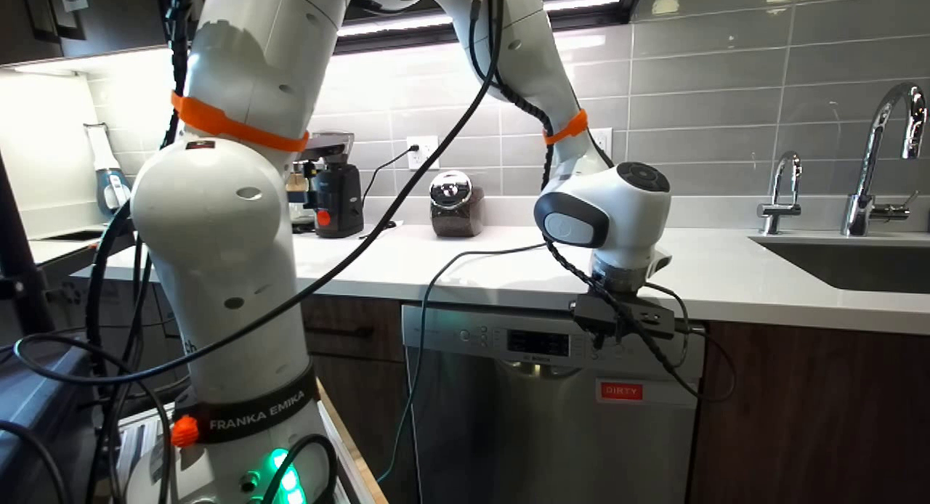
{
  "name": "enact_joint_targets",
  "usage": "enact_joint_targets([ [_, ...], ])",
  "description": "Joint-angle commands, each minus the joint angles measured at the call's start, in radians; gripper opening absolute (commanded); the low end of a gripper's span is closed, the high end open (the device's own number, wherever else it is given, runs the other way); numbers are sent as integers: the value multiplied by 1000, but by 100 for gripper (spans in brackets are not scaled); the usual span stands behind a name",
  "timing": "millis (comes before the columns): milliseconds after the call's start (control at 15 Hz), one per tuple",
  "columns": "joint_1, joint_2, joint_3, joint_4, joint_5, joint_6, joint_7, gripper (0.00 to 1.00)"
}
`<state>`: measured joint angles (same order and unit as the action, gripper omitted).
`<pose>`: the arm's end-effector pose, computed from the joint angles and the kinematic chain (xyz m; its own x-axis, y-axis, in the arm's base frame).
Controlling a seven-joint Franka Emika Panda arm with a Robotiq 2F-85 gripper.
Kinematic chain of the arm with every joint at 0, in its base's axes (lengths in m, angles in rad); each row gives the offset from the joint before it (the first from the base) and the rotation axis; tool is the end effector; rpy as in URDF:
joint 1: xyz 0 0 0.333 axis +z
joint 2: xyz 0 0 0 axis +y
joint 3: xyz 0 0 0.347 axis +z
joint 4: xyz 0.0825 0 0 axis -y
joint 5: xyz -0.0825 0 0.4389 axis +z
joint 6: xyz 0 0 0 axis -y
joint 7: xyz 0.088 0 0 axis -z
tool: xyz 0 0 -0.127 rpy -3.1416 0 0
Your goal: Press a button on the dishwasher
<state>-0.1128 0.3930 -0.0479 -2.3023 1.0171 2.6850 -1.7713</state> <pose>0.5395 -0.1090 0.1297 0.7268 0.5679 0.3864 0.6463 -0.7559 -0.1049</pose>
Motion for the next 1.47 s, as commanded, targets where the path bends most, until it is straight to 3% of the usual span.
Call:
enact_joint_targets([
  [0,-17,24,20,21,52,2,-44,0],
  [1400,-36,23,38,19,72,-1,-64,0],
])
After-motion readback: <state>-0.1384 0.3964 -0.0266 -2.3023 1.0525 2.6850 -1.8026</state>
